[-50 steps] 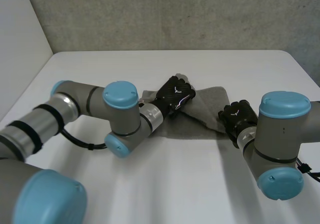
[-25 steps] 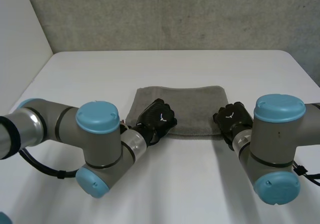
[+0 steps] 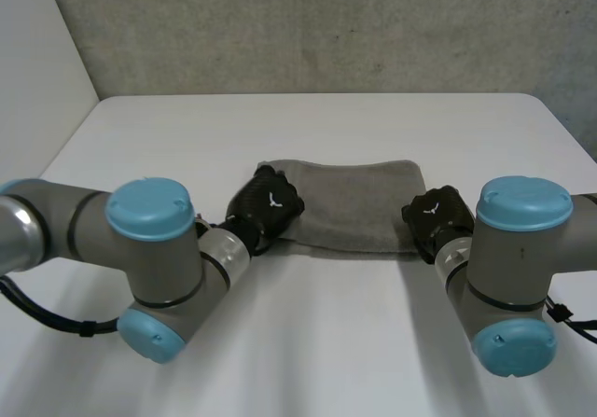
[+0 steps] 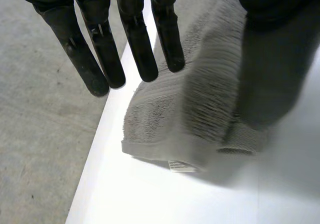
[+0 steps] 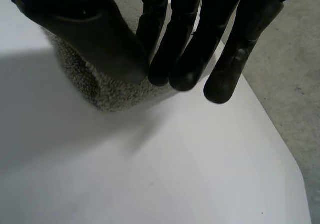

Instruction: Fold the towel.

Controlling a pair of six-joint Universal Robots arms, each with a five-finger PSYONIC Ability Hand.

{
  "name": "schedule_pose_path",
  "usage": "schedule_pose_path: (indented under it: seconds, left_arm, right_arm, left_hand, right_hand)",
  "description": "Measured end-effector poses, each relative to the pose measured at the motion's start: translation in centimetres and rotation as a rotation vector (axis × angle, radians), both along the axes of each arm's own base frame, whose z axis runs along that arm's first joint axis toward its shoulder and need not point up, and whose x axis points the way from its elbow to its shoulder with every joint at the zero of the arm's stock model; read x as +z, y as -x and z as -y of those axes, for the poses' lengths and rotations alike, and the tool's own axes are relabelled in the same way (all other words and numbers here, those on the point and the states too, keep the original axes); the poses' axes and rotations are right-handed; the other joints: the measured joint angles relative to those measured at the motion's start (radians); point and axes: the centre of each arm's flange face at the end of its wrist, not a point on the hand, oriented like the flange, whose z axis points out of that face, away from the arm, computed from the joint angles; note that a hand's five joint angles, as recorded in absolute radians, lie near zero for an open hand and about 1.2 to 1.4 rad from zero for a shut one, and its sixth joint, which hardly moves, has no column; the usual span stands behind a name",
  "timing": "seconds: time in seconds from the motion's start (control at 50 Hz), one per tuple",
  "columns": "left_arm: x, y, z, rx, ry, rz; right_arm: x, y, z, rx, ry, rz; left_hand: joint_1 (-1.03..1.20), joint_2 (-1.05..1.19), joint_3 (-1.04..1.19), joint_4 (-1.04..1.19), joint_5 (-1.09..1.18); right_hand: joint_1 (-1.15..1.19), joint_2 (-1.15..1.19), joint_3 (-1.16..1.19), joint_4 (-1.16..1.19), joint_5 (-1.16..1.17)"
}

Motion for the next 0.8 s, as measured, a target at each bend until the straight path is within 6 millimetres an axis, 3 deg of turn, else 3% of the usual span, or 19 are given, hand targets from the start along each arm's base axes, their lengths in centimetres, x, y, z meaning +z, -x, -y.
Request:
schedule_pose_path:
  seconds: [0.06, 0.26, 0.36, 0.44, 0.48, 0.52, 0.56, 0.64, 0.7, 0.8]
  left_arm:
    - [1.0, -0.6, 0.2, 0.03, -0.037, -0.066]
    - [4.4, -3.5, 1.6, 0.143, -0.162, -0.31]
    - [5.8, -5.2, 2.3, 0.19, -0.168, -0.371]
    - [6.7, -6.3, 3.0, 0.222, -0.15, -0.392]
    - [6.8, -6.6, 3.2, 0.229, -0.145, -0.395]
    - [6.9, -6.7, 3.3, 0.235, -0.142, -0.396]
    - [6.9, -6.8, 3.3, 0.237, -0.143, -0.399]
    - [7.0, -6.7, 3.1, 0.235, -0.157, -0.417]
    - [7.2, -6.6, 3.0, 0.234, -0.174, -0.443]
    - [7.5, -6.4, 2.9, 0.218, -0.24, -0.531]
  right_arm:
    - [0.2, 0.2, 0.4, -0.008, 0.007, 0.004]
    - [0.8, 2.2, 2.8, -0.066, 0.041, -0.04]
    - [2.1, 3.0, 4.5, -0.082, 0.11, -0.107]
    - [4.2, 2.3, 5.7, -0.079, 0.2, -0.139]
    - [4.8, 1.6, 5.7, -0.07, 0.224, -0.137]
    - [5.3, 0.6, 5.3, -0.058, 0.241, -0.132]
    - [5.6, -0.3, 4.6, -0.048, 0.248, -0.124]
    - [5.0, -1.0, 3.1, -0.041, 0.211, -0.088]
    - [4.4, -0.7, 2.5, -0.04, 0.171, -0.042]
    - [3.6, 1.8, 2.6, -0.05, 0.047, 0.148]
  left_hand:
    - [-0.108, -0.112, -0.109, -0.108, -0.111]
    - [-0.17, -0.179, -0.175, -0.166, -0.186]
    - [-0.176, -0.186, -0.181, -0.17, -0.195]
    - [-0.176, -0.186, -0.182, -0.17, -0.195]
    - [-0.177, -0.186, -0.184, -0.17, -0.197]
    - [-0.18, -0.187, -0.186, -0.17, -0.2]
    - [-0.197, -0.203, -0.202, -0.191, -0.214]
    - [-0.232, -0.226, -0.232, -0.225, -0.246]
    - [-0.265, -0.252, -0.266, -0.259, -0.28]
    - [-0.297, -0.274, -0.298, -0.292, -0.314]
  right_hand:
    - [0.01, 0.005, 0.024, 0.024, 0.023]
    - [0.01, 0.005, 0.025, 0.024, 0.023]
    - [0.01, 0.005, 0.026, 0.025, 0.023]
    - [0.01, 0.005, 0.026, 0.025, 0.023]
    - [-0.027, -0.031, -0.011, -0.014, -0.012]
    - [-0.203, -0.211, -0.172, -0.176, -0.194]
    - [-0.513, -0.509, -0.489, -0.488, -0.515]
    - [-0.68, -0.681, -0.676, -0.678, -0.715]
    - [-0.701, -0.7, -0.697, -0.702, -0.744]
    - [-0.712, -0.703, -0.699, -0.706, -0.751]
